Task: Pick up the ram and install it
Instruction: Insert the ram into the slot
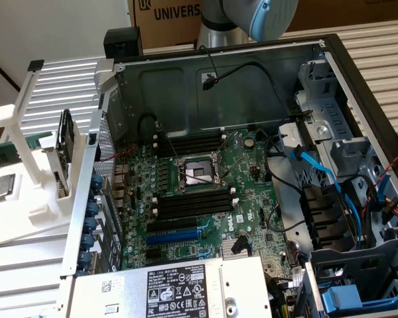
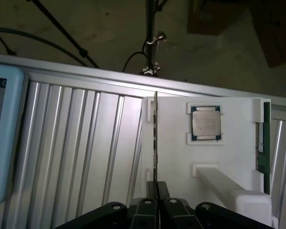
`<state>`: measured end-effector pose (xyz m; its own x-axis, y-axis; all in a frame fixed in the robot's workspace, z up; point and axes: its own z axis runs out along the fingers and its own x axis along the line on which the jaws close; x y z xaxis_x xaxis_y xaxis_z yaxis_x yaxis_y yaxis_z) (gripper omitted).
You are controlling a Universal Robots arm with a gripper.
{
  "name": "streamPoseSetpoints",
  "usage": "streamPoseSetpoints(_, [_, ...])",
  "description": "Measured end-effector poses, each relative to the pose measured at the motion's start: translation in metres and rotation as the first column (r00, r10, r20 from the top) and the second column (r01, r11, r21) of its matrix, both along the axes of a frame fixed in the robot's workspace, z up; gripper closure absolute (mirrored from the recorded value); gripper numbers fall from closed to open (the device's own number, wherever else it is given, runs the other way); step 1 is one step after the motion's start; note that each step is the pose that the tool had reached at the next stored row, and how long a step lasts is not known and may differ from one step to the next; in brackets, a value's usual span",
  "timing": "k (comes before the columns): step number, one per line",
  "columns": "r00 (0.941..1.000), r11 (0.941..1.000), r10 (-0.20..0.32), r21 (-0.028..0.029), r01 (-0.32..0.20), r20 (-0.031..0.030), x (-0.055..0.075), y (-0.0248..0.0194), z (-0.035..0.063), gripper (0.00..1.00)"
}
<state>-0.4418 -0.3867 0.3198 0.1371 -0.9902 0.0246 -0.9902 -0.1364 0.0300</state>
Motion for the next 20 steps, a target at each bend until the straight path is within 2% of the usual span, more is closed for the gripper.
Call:
streamPoseSetpoints(5, [1.0, 1.0, -0.001, -0.0029, 0.001, 0.0008, 0.001, 0.0039, 0.0018, 0.88])
streamPoseSetpoints(10, [1.0, 1.0, -0.001, -0.0027, 0.001, 0.0087, 0.007, 0.0052, 0.0152, 0.88])
streamPoseSetpoints(15, [0.9999, 1.0, -0.001, -0.0026, 0.001, 0.0123, 0.015, 0.0053, 0.0284, 0.88])
streamPoseSetpoints(20, [0.9999, 1.0, -0.001, 0.0, 0.001, 0.0155, 0.025, 0.0052, 0.0377, 0.88])
